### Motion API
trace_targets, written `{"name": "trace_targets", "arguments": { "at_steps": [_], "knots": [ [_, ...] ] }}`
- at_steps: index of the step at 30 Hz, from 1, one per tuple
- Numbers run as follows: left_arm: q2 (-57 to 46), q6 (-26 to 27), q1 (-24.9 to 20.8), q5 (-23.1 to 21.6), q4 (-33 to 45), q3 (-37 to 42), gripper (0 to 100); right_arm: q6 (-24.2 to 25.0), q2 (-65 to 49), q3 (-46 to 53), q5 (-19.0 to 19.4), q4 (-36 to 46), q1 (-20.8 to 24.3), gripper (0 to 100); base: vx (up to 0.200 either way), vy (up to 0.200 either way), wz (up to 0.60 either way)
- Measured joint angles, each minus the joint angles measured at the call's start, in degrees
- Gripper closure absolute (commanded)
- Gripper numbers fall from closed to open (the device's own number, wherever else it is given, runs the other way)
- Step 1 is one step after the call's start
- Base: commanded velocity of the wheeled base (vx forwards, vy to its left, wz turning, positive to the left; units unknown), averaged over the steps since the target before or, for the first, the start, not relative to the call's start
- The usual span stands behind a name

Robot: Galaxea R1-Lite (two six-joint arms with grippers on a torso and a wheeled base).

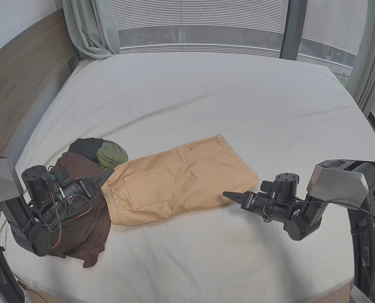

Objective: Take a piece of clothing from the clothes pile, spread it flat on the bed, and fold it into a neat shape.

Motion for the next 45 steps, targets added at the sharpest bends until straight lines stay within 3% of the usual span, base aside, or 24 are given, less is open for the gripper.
{"name": "trace_targets", "arguments": {
  "at_steps": [10, 22, 45],
  "knots": [
    [0.2, -0.1, 0.1, 0.0, 0.0, -0.1, 0, -0.1, 3.3, -4.2, -1.3, 1.6, 0.9, 0, 0.000, 0.000, 0.00],
    [0.5, -0.3, 0.2, 0.0, 0.0, -0.1, 0, 0.0, 5.8, -12.5, -2.3, 9.4, 3.7, 0, 0.000, 0.000, 0.00],
    [1.0, -0.4, 0.2, -0.2, 0.0, -0.3, 0, 1.3, 9.9, -22.4, -6.4, 13.0, 4.8, 0, 0.000, 0.000, 0.00]
  ]
}}
